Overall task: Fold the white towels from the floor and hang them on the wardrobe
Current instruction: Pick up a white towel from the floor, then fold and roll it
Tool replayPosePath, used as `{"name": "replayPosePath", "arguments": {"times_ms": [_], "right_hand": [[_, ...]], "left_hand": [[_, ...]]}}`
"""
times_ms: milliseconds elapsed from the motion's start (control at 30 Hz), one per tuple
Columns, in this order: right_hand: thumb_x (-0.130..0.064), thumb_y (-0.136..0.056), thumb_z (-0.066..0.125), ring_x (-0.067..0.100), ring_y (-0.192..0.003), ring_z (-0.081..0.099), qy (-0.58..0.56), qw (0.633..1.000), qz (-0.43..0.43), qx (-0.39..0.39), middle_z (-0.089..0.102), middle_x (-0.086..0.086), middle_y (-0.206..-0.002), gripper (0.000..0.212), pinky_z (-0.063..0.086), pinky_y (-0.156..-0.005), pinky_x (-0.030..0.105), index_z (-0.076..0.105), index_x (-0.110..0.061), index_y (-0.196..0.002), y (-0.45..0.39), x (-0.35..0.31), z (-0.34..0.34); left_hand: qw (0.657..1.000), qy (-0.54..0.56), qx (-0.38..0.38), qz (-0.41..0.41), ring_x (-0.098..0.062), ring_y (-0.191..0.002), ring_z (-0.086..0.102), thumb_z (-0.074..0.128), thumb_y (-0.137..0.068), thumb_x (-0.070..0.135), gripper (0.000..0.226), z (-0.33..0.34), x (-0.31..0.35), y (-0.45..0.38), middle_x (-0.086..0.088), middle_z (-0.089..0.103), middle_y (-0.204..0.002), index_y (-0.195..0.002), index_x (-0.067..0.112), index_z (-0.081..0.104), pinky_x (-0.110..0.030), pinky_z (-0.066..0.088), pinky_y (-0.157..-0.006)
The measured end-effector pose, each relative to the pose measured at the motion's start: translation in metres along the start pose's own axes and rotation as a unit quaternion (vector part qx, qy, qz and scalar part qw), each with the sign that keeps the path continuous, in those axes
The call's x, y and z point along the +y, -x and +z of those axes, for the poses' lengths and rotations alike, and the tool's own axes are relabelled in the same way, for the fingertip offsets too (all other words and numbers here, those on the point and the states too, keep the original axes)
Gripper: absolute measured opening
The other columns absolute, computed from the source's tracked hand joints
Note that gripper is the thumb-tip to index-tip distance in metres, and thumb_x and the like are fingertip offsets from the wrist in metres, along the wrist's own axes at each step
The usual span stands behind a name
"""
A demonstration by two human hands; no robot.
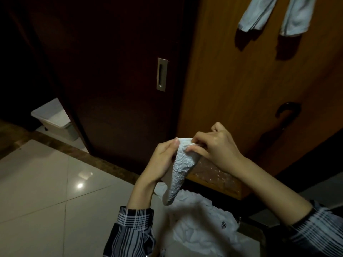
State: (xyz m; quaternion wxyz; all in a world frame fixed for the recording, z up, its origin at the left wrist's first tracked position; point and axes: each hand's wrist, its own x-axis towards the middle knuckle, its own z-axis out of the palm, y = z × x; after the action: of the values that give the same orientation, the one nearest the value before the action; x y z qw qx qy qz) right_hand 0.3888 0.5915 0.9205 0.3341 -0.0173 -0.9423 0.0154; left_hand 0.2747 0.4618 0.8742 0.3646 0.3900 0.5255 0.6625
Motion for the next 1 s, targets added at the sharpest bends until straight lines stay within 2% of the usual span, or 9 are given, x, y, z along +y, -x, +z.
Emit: {"name": "replayPosePath", "arguments": {"times_ms": [100,233,300,433,500,633,800,900,1000], "right_hand": [[-0.048,-0.079,0.055,0.008,-0.055,0.031,0.010,1.000,0.001,0.002,0.063,-0.004,-0.054,0.038,0.019,-0.068,0.020,0.065,-0.013,-0.069,0.002,-0.002,0.001],[-0.042,-0.083,0.057,0.007,-0.050,0.030,-0.003,1.000,-0.010,-0.003,0.061,-0.002,-0.053,0.035,0.016,-0.068,0.022,0.065,-0.011,-0.069,0.004,-0.003,0.001],[-0.041,-0.082,0.060,0.004,-0.053,0.030,-0.004,1.000,-0.013,0.006,0.063,-0.003,-0.057,0.033,0.020,-0.067,0.021,0.067,-0.011,-0.071,0.006,-0.005,0.000],[-0.036,-0.078,0.073,-0.008,-0.069,0.045,-0.126,0.990,0.054,-0.011,0.060,-0.003,-0.096,0.038,0.041,-0.068,0.012,0.066,-0.010,-0.105,0.009,-0.010,-0.006],[-0.035,-0.074,0.078,0.000,-0.070,0.053,-0.215,0.965,0.144,-0.046,0.055,-0.005,-0.104,0.052,0.045,-0.069,0.013,0.060,-0.016,-0.119,0.012,-0.008,-0.012],[-0.032,-0.077,0.070,0.009,-0.080,0.063,-0.293,0.924,0.228,-0.088,0.068,-0.010,-0.095,0.021,0.050,-0.072,0.030,0.064,-0.035,-0.097,0.015,-0.009,-0.016],[-0.013,-0.086,0.068,0.000,-0.079,0.061,-0.331,0.903,0.264,-0.069,0.068,-0.013,-0.087,0.018,0.046,-0.071,0.019,0.066,-0.030,-0.090,0.008,-0.009,-0.018],[-0.007,-0.087,0.065,0.012,-0.077,0.064,-0.370,0.884,0.277,-0.066,0.070,-0.005,-0.086,0.019,0.050,-0.068,0.025,0.067,-0.026,-0.090,0.000,-0.008,-0.023],[-0.005,-0.088,0.063,0.012,-0.078,0.064,-0.402,0.873,0.262,-0.082,0.069,0.001,-0.087,0.018,0.051,-0.069,0.022,0.066,-0.022,-0.090,-0.006,-0.008,-0.027]], "left_hand": [[1.000,-0.005,-0.011,-0.023,-0.011,-0.080,0.063,0.044,-0.095,0.039,0.045,-0.001,0.004,0.004,-0.002,0.068,-0.086,-0.105,0.002,0.066,-0.020,0.048,-0.071],[0.998,-0.060,-0.031,-0.002,-0.017,-0.100,0.067,0.053,-0.093,0.031,0.031,-0.003,0.008,0.009,-0.003,0.071,-0.107,-0.118,0.017,0.065,-0.028,0.053,-0.085],[0.997,-0.069,-0.031,0.004,-0.014,-0.097,0.067,0.049,-0.094,0.029,0.029,-0.004,0.009,0.010,0.001,0.072,-0.103,-0.116,0.019,0.066,-0.025,0.052,-0.082],[0.998,-0.069,-0.007,0.012,-0.002,-0.079,0.065,0.043,-0.098,0.017,0.024,-0.003,0.011,0.013,0.011,0.072,-0.084,-0.104,0.021,0.066,-0.014,0.046,-0.069],[0.998,-0.060,0.013,0.021,-0.006,-0.085,0.067,0.042,-0.097,0.022,0.025,-0.004,0.010,0.013,0.007,0.073,-0.090,-0.106,0.020,0.065,-0.016,0.049,-0.072],[0.996,-0.068,0.043,0.038,-0.012,-0.087,0.067,0.042,-0.096,0.033,0.028,-0.007,0.010,0.012,0.000,0.072,-0.093,-0.105,0.021,0.066,-0.022,0.051,-0.074],[0.989,-0.115,0.056,0.077,-0.007,-0.091,0.066,0.042,-0.095,0.042,0.033,-0.004,0.013,0.011,0.006,0.071,-0.096,-0.112,0.025,0.065,-0.021,0.050,-0.074],[0.989,-0.118,0.036,0.078,0.000,-0.096,0.064,0.065,-0.085,0.040,0.026,-0.004,0.020,0.012,0.018,0.070,-0.099,-0.110,0.034,0.062,-0.013,0.047,-0.077],[0.996,-0.082,-0.004,0.027,-0.003,-0.098,0.066,0.086,-0.063,0.028,0.051,0.000,0.019,0.012,0.013,0.072,-0.101,-0.108,0.028,0.063,-0.015,0.049,-0.078]]}}
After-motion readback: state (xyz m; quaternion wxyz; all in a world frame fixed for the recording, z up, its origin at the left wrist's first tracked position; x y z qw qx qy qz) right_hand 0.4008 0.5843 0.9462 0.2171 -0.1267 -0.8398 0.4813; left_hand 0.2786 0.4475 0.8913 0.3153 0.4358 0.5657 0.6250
